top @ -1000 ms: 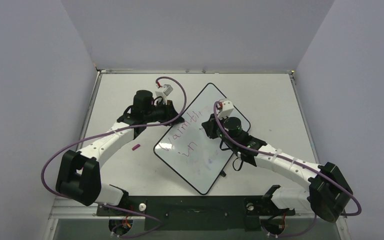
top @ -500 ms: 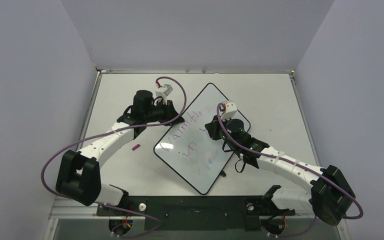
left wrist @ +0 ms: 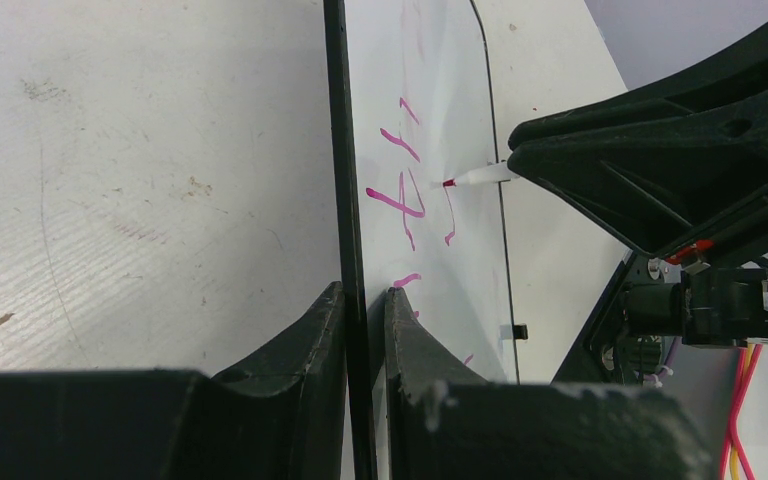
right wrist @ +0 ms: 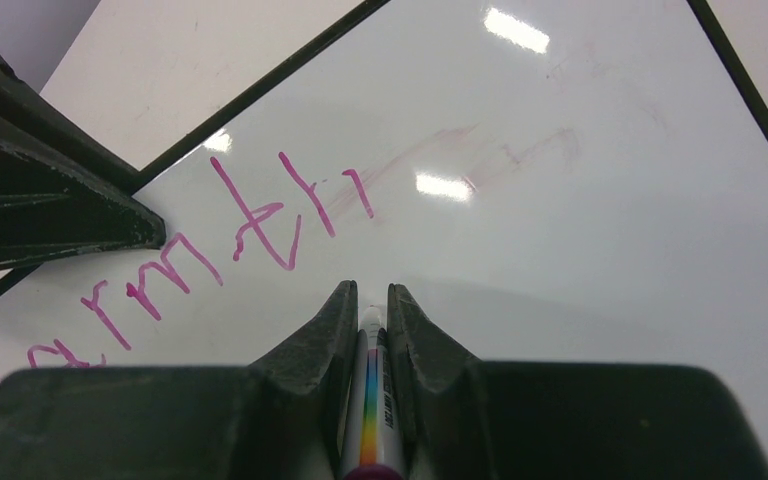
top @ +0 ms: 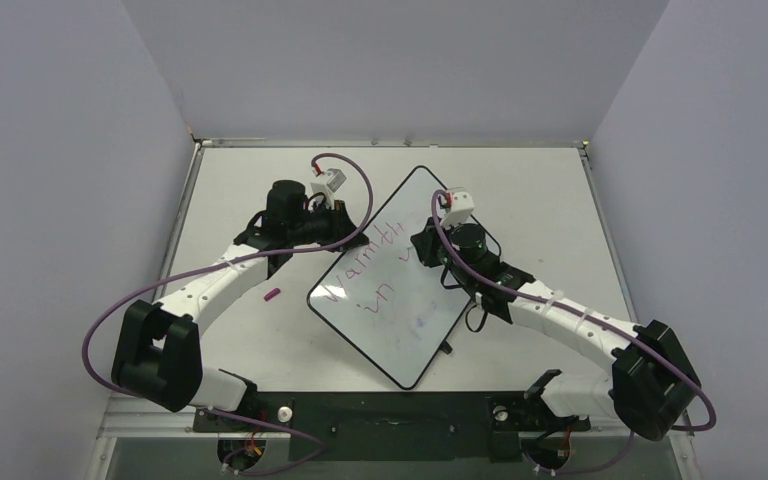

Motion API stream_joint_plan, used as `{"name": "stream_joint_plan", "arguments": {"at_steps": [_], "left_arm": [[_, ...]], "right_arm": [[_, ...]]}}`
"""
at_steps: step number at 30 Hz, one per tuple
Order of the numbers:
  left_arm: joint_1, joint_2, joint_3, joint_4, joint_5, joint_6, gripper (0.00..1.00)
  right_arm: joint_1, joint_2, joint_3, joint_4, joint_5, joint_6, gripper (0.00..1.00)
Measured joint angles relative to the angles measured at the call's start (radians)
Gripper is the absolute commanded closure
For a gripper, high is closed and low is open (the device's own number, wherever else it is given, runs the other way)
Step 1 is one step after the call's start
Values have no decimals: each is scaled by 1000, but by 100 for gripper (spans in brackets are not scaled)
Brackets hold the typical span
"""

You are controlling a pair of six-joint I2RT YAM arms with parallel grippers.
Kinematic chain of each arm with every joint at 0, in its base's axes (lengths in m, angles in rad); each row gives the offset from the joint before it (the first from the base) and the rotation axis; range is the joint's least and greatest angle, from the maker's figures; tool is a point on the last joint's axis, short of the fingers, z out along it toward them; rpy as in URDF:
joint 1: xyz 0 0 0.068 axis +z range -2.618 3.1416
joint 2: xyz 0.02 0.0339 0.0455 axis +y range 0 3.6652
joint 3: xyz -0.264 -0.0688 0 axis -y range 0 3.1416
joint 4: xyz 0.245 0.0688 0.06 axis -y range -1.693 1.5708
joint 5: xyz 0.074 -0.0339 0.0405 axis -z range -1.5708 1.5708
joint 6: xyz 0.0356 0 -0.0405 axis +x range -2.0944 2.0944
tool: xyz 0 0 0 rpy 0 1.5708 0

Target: Write a sentence on the whiteboard

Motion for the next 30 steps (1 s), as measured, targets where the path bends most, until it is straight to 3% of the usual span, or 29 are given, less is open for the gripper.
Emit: {"name": "stream_joint_plan", "arguments": {"at_steps": [14, 30], "left_arm": [[0, 0, 0, 0, 1, 0, 100], [0, 0, 0, 1, 0, 0, 100]], "right_arm": [[-6, 53, 68, -4, -4, -1, 100], [-7, 18, 14, 12, -9, 13, 100]]}}
